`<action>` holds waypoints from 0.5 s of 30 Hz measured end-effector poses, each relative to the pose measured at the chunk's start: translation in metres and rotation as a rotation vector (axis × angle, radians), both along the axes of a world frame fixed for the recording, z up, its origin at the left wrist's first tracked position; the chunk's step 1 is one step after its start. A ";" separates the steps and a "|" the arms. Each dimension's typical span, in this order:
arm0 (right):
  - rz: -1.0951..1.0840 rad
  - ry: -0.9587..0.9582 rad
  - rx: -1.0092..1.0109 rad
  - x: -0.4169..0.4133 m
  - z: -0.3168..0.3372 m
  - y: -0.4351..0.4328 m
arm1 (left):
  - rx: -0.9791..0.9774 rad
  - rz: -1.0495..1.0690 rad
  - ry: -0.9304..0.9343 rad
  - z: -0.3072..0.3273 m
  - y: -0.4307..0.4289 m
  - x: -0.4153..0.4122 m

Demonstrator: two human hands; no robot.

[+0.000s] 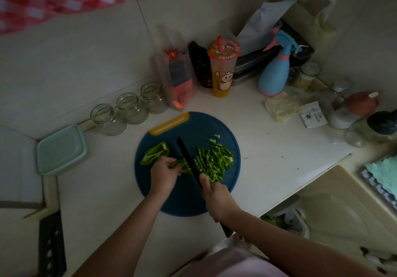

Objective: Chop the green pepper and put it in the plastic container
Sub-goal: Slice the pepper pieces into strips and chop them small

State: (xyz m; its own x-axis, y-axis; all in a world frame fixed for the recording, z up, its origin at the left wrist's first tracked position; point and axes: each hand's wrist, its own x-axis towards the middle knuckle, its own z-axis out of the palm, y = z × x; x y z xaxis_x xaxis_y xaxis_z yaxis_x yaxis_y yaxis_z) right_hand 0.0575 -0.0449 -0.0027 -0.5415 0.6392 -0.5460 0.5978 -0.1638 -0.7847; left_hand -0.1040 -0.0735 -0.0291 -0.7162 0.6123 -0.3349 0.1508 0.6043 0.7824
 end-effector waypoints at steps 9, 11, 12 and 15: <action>0.039 -0.094 0.098 -0.012 -0.003 -0.002 | -0.017 0.018 -0.020 -0.002 0.000 -0.001; 0.041 -0.128 0.120 -0.017 -0.006 -0.005 | -0.033 0.020 -0.018 -0.002 0.001 -0.002; 0.041 -0.147 0.131 -0.021 -0.005 -0.006 | -0.042 0.018 -0.009 -0.002 0.001 -0.002; 0.050 -0.194 0.169 -0.035 -0.006 -0.002 | -0.068 0.018 0.036 -0.003 0.002 -0.002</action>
